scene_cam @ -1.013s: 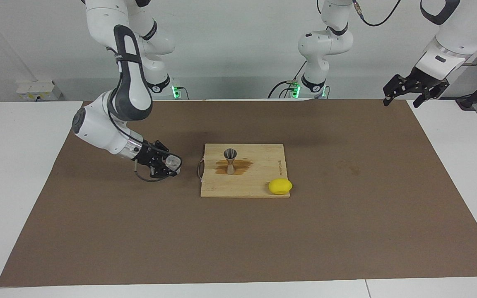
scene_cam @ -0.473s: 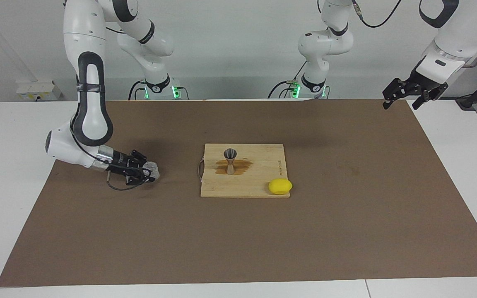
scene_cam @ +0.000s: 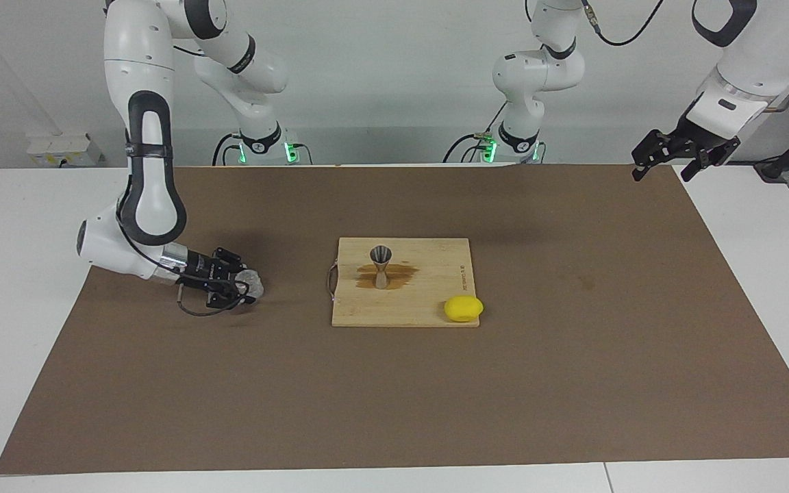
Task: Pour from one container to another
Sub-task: 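Carry the clear glass back and set it down with the right gripper, then open the right gripper and withdraw it from the clear glass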
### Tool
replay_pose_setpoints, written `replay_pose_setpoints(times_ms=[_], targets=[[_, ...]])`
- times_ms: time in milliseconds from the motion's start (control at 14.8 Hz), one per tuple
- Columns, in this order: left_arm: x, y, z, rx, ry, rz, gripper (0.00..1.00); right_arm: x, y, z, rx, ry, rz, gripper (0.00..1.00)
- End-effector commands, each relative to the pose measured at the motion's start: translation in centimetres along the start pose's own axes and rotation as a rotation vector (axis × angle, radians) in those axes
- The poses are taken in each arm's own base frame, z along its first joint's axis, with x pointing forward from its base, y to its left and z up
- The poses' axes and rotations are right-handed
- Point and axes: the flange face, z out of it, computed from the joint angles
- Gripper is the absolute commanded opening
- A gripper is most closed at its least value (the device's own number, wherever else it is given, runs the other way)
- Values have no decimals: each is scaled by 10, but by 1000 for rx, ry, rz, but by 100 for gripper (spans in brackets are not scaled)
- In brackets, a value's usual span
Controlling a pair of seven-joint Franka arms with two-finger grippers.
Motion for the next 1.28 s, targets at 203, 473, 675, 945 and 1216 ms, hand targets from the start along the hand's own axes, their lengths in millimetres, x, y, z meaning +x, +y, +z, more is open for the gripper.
replay_pose_setpoints(times_ms=[203,473,675,945,1216], targets=[[-6,0,0,20,-4,-14,100,-26,10,-48,72,46,-69,100],[-6,0,1,20,-5,-14,100,-71,18,-88,-27,250,-286,100],[-7,0,1,20,-5,-14,100,-106,18,-95,-107,368,-432,100],[-7,0,0,20,-4,-14,100,-172,18,-79,-286,545,-737,100],[-7,0,1,20,-5,-14,100,-234,13,-79,-366,625,-977,100]])
